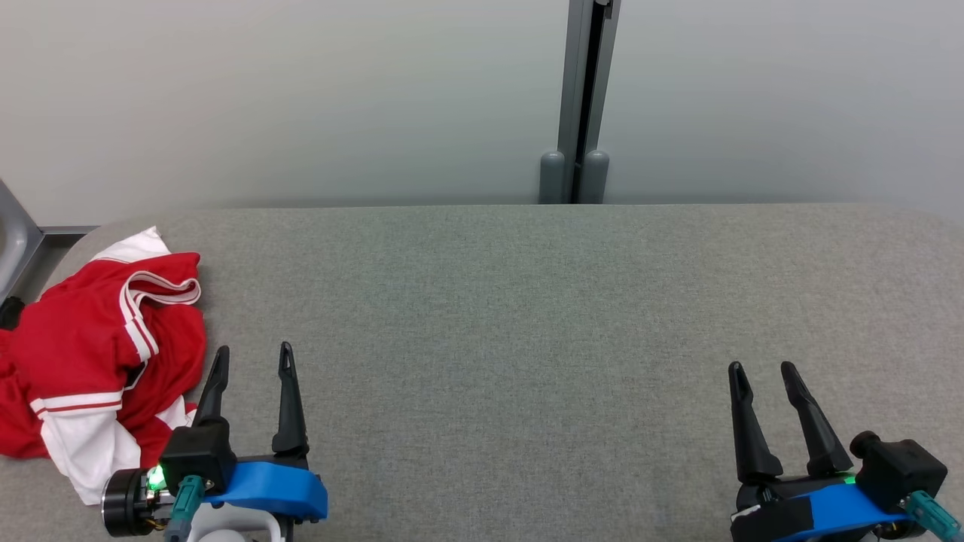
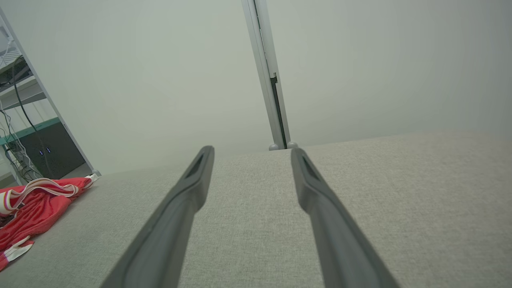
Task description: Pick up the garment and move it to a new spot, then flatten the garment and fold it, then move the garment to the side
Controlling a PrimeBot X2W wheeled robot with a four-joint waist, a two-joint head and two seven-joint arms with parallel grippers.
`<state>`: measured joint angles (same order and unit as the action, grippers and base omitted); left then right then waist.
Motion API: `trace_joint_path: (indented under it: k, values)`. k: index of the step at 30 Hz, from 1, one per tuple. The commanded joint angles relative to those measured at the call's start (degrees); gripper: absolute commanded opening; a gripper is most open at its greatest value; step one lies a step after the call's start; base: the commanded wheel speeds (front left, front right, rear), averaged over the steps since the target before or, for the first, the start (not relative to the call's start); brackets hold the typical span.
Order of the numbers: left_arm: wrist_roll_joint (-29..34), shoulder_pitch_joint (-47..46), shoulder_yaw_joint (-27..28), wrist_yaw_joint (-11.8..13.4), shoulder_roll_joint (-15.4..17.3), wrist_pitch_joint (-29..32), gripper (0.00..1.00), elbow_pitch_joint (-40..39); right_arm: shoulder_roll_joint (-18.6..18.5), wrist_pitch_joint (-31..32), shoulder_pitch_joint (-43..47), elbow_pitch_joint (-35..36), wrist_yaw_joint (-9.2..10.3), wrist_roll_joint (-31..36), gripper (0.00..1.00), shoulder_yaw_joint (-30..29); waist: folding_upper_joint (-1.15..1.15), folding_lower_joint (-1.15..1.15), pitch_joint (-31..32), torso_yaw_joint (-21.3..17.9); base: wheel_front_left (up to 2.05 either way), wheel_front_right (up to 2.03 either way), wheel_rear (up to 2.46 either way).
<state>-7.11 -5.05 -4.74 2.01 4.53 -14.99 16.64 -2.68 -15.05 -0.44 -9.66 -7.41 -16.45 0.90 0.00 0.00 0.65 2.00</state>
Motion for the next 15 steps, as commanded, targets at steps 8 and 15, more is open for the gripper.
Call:
trace_joint_path:
  k: [8, 15]
  values:
    - [-0.2, -1.0, -0.6, 0.5, 0.2, -0.2, 1.0, 0.8, -0.4, -0.2, 0.4, -0.5, -0.15, 0.0, 1.0, -0.1, 0.0, 0.0, 0.0, 0.3, 0.0, 0.0, 0.0]
    - [-0.6, -1.2, -0.4, 0.8, 0.8, 0.0, 1.0, 1.2, -0.4, -0.2, 0.8, -0.8, -0.15, 0.4, 1.0, 0.0, 0.0, 0.0, -0.1, 2.1, 0.0, 0.0, 0.0]
